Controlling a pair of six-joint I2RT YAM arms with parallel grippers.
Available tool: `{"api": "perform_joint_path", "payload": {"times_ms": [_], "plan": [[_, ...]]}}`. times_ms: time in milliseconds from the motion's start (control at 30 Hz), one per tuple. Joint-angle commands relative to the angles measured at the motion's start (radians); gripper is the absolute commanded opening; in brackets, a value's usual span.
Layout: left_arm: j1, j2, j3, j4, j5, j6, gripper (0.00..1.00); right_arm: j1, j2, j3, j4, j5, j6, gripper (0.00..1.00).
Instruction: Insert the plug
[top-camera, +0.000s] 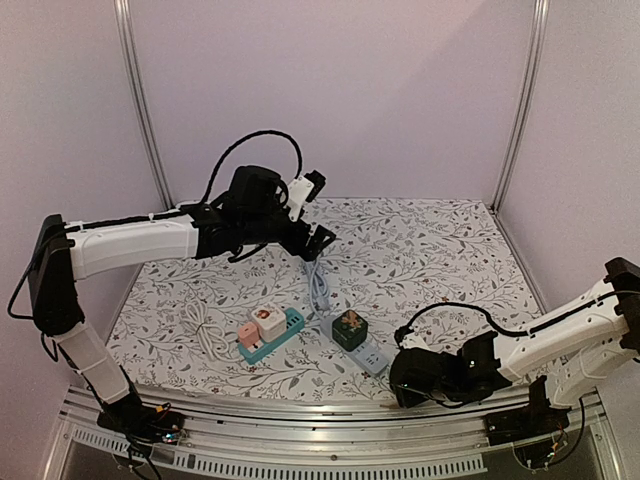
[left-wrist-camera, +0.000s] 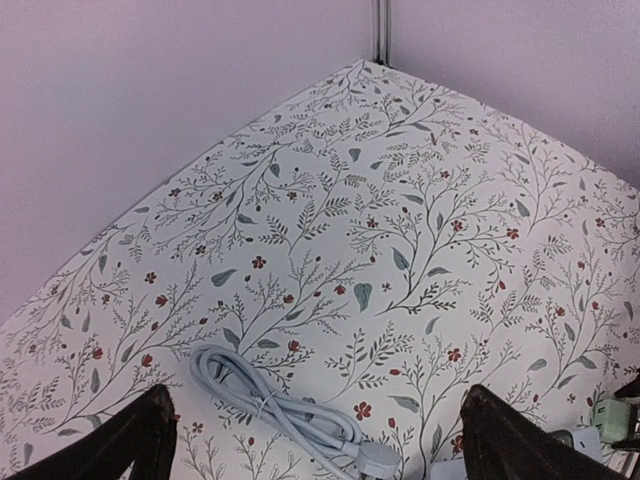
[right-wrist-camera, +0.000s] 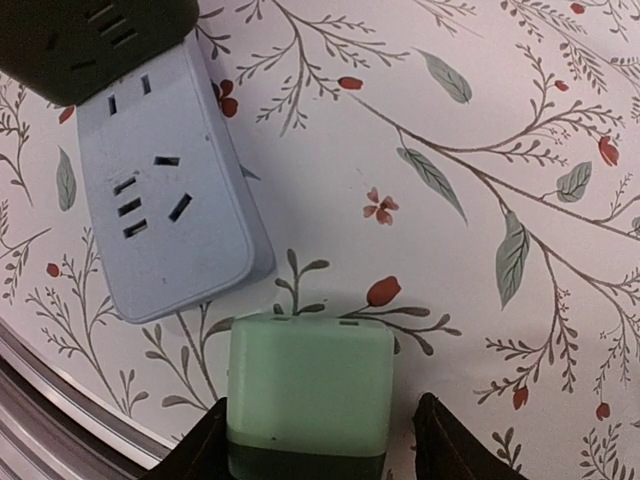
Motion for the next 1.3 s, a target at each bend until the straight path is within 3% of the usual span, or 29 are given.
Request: {"api": "perform_joint_path", "payload": {"times_ms": [0, 400, 533, 700, 1000, 1267], "plan": [[0.014, -0.012, -0.008, 0.010, 0.004, -0.005, 0.99, 0.012, 0.036, -0.048, -0.088, -0.090, 0.029, 0.56], [0.014, -0.002, -0.008, 0.020, 0.006, -0.014, 0.99, 0.022, 0.036, -0.029, -0.105, -0.074, 0.007, 0.14], [0.023, 0.002, 0.005, 0.019, 0.092, -0.030, 0.99, 0.022, -0.031, -0.026, -0.132, 0.000, -0.002, 0.02], [0.050, 0.002, 0.030, 0.021, 0.231, -0.113, 0.99, 0.023, -0.156, -0.020, -0.159, 0.127, -0.041, 0.00], [0.057, 0.016, 0.119, -0.093, 0.486, -0.212, 0.98, 0.022, -0.311, -0.009, -0.011, 0.309, -0.213, 0.00], [0.050, 0.050, 0.174, -0.152, 0.676, -0.287, 0.87, 0.021, -0.323, 0.007, 0.142, 0.416, -0.391, 0.00]]}}
